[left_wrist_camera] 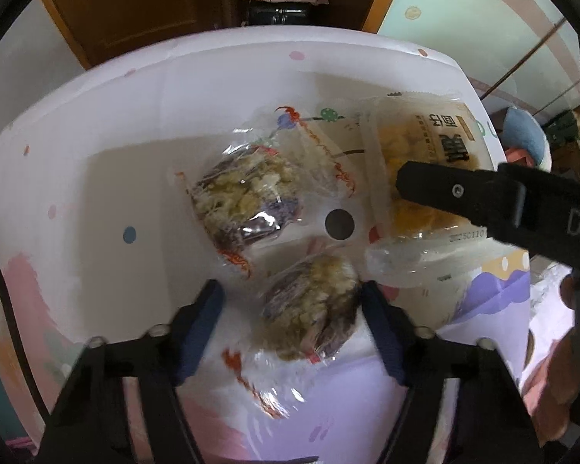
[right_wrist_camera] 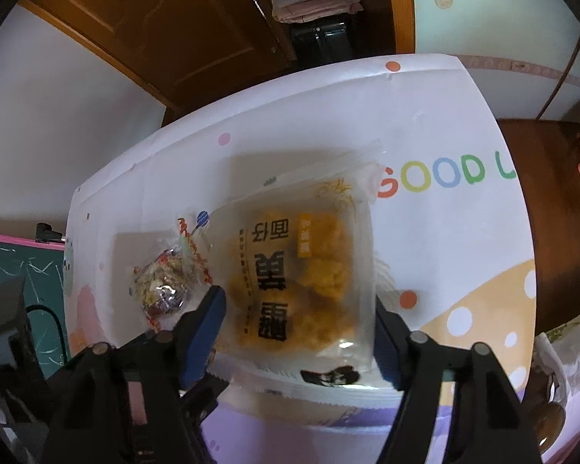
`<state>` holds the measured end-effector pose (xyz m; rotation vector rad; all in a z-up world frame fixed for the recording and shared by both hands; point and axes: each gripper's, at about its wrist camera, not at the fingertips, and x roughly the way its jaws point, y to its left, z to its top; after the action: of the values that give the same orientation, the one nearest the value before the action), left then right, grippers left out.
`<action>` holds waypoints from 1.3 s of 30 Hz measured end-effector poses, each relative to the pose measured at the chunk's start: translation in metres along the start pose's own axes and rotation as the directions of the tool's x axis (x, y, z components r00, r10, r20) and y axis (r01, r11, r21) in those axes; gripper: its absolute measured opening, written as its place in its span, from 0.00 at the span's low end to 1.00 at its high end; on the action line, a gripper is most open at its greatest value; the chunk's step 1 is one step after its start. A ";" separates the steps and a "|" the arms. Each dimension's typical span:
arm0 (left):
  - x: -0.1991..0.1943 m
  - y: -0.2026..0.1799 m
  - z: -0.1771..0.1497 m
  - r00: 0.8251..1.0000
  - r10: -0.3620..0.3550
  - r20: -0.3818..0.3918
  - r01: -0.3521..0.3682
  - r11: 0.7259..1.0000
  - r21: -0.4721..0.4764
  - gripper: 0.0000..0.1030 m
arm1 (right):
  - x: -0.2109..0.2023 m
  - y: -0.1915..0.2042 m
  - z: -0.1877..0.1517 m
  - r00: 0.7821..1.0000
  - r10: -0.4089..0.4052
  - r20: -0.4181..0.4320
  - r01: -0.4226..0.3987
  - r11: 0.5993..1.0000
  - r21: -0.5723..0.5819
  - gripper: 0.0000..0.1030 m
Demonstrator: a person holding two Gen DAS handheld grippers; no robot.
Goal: Organize snacks
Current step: 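Grasp the clear granola bag with the left gripper while the right grasps the yellow-labeled pack, then carry the granola bag and yellow-labeled pack over the white tray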
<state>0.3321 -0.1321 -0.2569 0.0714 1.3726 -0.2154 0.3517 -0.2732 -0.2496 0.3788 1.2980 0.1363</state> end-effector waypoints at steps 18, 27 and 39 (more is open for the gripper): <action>-0.075 0.006 -0.020 0.995 0.014 0.096 -0.019 0.999 0.046 0.33 | -0.065 0.021 -0.029 0.991 -0.033 0.133 0.041 0.998 -0.054 0.42; -0.169 0.023 -0.060 0.980 0.011 0.200 -0.015 1.000 0.016 0.34 | -0.149 0.060 -0.069 0.971 -0.006 0.238 0.038 0.991 -0.127 0.42; -0.281 0.033 -0.142 0.948 0.036 0.317 -0.032 0.999 -0.019 0.34 | -0.257 0.111 -0.160 0.937 0.040 0.346 0.042 0.974 -0.224 0.42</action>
<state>0.1509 -0.0439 -0.0126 0.0467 1.0507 -0.1799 0.1410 -0.2175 -0.0119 0.1933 0.9189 0.2057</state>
